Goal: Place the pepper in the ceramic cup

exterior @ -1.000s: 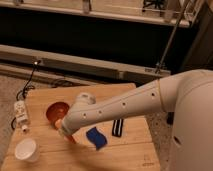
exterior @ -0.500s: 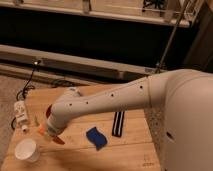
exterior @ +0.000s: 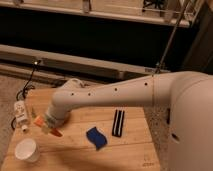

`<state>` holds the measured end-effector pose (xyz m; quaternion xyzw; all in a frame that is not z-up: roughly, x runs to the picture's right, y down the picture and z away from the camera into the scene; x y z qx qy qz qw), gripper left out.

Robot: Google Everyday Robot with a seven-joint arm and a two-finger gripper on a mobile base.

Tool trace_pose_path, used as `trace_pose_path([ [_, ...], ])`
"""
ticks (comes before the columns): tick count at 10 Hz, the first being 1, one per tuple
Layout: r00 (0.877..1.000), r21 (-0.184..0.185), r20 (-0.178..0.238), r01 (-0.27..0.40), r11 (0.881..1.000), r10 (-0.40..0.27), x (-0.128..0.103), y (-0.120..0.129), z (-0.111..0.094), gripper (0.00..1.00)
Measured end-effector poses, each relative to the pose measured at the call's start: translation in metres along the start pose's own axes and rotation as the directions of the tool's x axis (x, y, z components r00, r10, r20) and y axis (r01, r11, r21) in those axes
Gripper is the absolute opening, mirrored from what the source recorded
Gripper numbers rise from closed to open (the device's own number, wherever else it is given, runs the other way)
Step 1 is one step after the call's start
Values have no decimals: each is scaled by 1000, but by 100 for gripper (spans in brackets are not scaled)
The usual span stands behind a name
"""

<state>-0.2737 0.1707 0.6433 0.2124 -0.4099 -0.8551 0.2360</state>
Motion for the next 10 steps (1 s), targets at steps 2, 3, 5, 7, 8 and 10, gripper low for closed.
trace_pose_path([
  [2, 999, 46, 12, 41, 998, -42, 3, -20, 9, 0],
  [3, 998, 58, 15, 60, 997, -60, 4, -27, 11, 0],
  [5, 994, 86, 22, 108, 990, -110, 7, -44, 17, 0],
  [7, 990, 99, 25, 135, 986, -138, 12, -51, 25, 0],
  [8, 989, 102, 26, 141, 985, -144, 14, -52, 28, 0],
  [10, 988, 105, 33, 148, 983, -152, 19, -51, 35, 0],
])
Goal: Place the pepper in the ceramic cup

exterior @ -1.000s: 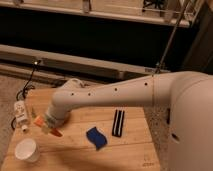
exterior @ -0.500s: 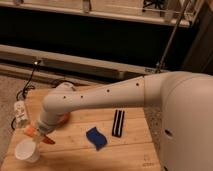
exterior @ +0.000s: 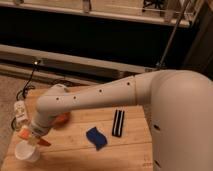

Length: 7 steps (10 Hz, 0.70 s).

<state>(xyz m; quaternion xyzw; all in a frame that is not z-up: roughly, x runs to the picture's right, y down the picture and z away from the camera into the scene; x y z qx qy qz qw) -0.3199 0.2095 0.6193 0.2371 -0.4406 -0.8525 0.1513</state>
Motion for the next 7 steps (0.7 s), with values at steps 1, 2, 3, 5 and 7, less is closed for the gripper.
trace_pose_path([
  [1, 1000, 5, 5, 6, 1000, -6, 5, -1, 5, 0],
  [2, 1000, 11, 7, 15, 1000, -15, 9, -3, 8, 0],
  [3, 1000, 17, 9, 21, 1000, -22, 13, -6, 11, 0],
  [5, 999, 38, 3, 40, 998, -40, 25, -12, 19, 0],
  [7, 998, 73, -23, 58, 996, -57, 37, -18, 24, 0],
])
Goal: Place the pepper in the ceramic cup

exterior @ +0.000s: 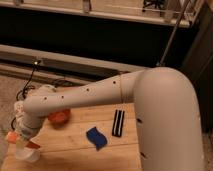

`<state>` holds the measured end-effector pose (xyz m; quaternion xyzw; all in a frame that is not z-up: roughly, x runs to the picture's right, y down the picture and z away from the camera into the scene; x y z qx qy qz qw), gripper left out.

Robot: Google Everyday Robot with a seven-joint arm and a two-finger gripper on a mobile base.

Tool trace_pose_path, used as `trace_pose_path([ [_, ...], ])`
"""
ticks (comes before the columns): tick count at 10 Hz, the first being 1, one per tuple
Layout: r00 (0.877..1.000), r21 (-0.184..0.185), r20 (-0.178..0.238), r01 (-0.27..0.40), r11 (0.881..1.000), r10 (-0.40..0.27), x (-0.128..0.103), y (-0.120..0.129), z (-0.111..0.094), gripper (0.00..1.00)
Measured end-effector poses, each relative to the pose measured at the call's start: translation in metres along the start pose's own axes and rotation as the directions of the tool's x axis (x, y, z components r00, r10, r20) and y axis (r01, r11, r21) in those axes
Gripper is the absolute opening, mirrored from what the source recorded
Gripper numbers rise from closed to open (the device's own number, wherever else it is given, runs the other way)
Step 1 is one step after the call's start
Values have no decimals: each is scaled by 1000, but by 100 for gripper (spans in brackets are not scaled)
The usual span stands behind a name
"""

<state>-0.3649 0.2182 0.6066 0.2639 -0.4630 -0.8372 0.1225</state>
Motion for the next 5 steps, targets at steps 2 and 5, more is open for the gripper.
trace_pose_path([
  [2, 1000, 24, -18, 10, 1000, -9, 7, -2, 4, 0],
  [5, 999, 54, -35, 26, 998, -24, 13, -5, 12, 0],
])
